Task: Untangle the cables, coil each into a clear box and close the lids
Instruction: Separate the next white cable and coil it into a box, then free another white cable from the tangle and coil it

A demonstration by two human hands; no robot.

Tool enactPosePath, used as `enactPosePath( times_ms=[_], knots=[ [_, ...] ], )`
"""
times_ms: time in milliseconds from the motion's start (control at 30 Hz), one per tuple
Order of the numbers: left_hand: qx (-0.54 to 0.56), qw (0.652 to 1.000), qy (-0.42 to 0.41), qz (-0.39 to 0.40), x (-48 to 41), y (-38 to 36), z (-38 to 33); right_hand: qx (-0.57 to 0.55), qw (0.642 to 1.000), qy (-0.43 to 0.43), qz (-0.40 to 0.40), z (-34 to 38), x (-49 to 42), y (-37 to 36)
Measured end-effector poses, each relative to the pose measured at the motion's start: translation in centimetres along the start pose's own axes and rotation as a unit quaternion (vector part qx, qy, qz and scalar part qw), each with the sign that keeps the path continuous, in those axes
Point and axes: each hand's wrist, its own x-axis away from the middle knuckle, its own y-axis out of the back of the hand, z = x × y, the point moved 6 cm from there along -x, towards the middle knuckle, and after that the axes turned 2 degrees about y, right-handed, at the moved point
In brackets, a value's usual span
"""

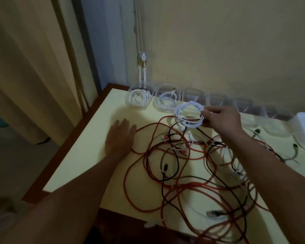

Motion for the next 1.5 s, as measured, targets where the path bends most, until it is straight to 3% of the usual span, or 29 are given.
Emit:
enactPosePath(
  times_ms=[167,367,500,633,700,833,900,1067,1267,1433,1500],
  knots=[
    [-0.067,0.997,-0.028,-0.031,-0.1,0.4,-2.2,0.035,0.999,0.029,0.001,1.2,-7.8,-5.1],
    [-0.086,0.995,-0.050,-0.024,-0.9,0.2,-2.6,0.182,0.976,0.121,0.005,3.3,-13.8,-10.5],
    [-0.086,0.994,-0.049,-0.034,-0.9,0.1,-2.5,0.377,0.904,0.197,0.033,3.7,-14.8,-13.5],
    [-0.081,0.995,-0.046,-0.034,-0.9,0.1,-2.4,0.575,0.780,0.246,0.037,3.0,-13.5,-15.2],
    [-0.083,0.995,-0.045,-0.038,-0.9,0.1,-2.5,0.619,0.740,0.258,0.048,2.3,-13.2,-15.5],
    [-0.083,0.994,-0.046,-0.045,-0.9,0.1,-2.5,0.574,0.764,0.293,0.022,2.6,-12.8,-15.2],
    [-0.082,0.995,-0.047,-0.045,-0.9,0.1,-2.5,0.566,0.770,0.288,0.054,2.6,-12.7,-15.3],
    [-0.085,0.994,-0.044,-0.047,-0.9,0.0,-2.5,0.596,0.741,0.254,0.175,0.2,-13.2,-16.6],
    [-0.089,0.994,-0.045,-0.041,-1.0,-0.1,-2.5,0.602,0.734,0.211,0.233,0.5,-13.4,-17.4],
    [-0.088,0.995,-0.043,-0.036,-0.9,0.0,-2.5,0.545,0.783,0.252,0.163,1.5,-12.7,-16.3],
    [-0.085,0.995,-0.042,-0.036,-0.7,0.1,-2.6,0.533,0.783,0.281,0.152,1.6,-11.7,-15.9]
  ],
)
